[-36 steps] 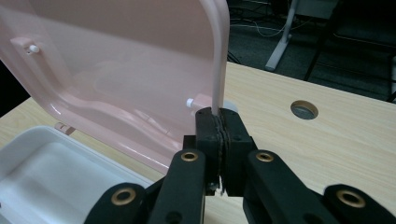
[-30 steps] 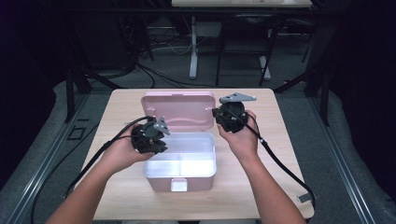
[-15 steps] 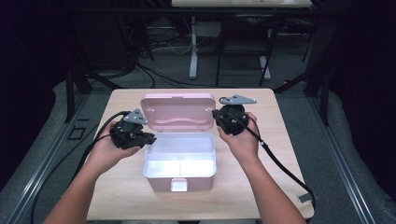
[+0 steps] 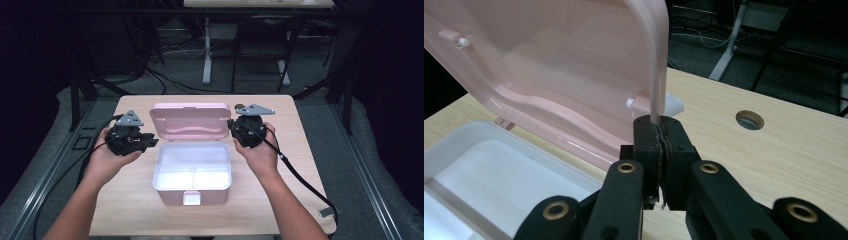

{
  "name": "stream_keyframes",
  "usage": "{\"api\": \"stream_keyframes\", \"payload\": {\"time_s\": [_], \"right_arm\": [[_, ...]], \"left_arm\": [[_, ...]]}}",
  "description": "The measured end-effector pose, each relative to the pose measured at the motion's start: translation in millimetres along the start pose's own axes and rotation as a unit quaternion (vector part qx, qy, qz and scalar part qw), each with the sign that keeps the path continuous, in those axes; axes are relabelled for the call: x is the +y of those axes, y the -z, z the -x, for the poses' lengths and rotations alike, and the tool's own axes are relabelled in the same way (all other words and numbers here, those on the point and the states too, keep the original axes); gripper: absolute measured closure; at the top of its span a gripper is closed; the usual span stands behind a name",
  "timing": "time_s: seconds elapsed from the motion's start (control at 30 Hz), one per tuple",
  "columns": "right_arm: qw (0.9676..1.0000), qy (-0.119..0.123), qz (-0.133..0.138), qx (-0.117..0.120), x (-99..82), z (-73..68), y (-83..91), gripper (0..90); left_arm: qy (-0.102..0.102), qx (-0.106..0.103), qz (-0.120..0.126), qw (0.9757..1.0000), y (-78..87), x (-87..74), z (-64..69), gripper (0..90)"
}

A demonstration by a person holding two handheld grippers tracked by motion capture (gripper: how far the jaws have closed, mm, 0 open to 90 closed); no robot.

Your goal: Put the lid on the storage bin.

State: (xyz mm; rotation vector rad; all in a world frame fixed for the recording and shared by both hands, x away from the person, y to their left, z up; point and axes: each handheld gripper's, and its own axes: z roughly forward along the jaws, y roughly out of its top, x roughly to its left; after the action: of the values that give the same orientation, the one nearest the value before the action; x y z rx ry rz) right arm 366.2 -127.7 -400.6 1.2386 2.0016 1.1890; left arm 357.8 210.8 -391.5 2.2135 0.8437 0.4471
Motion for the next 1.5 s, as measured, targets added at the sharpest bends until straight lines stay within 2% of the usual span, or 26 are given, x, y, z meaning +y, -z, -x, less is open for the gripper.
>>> {"api": "stream_keyframes", "payload": {"time_s": [0.33,0.37,0.43,0.7,1.23,1.5], "right_arm": [[1.0,0.005,0.0,0.003,-2.8,-1.1,3.3,87.3],[1.0,0.004,-0.001,-0.003,-3.0,-1.6,3.5,87.2],[1.0,0.004,0.0,0.006,-3.5,-0.8,3.7,87.1],[1.0,0.004,0.0,0.007,-6.1,-2.2,6.6,86.8],[0.9999,0.009,0.004,0.009,-10.3,-4.3,9.9,86.5],[0.9999,0.01,0.003,0.009,-11.6,-5.3,11.7,86.0]], "left_arm": [[0.013,0.006,0.02,0.9997,4.9,1.1,-3.4,71.0],[0.012,0.007,0.021,0.9997,5.3,1.1,-3.9,70.7],[0.013,0.009,0.023,0.9996,6.5,0.8,-4.4,70.6],[0.021,0.015,0.039,0.9989,12.4,1.7,-7.1,70.4],[0.016,0.036,0.057,0.9976,23.2,14.3,-6.4,68.6],[0.019,0.049,0.076,0.9957,25.2,18.0,-4.6,69.8]]}}
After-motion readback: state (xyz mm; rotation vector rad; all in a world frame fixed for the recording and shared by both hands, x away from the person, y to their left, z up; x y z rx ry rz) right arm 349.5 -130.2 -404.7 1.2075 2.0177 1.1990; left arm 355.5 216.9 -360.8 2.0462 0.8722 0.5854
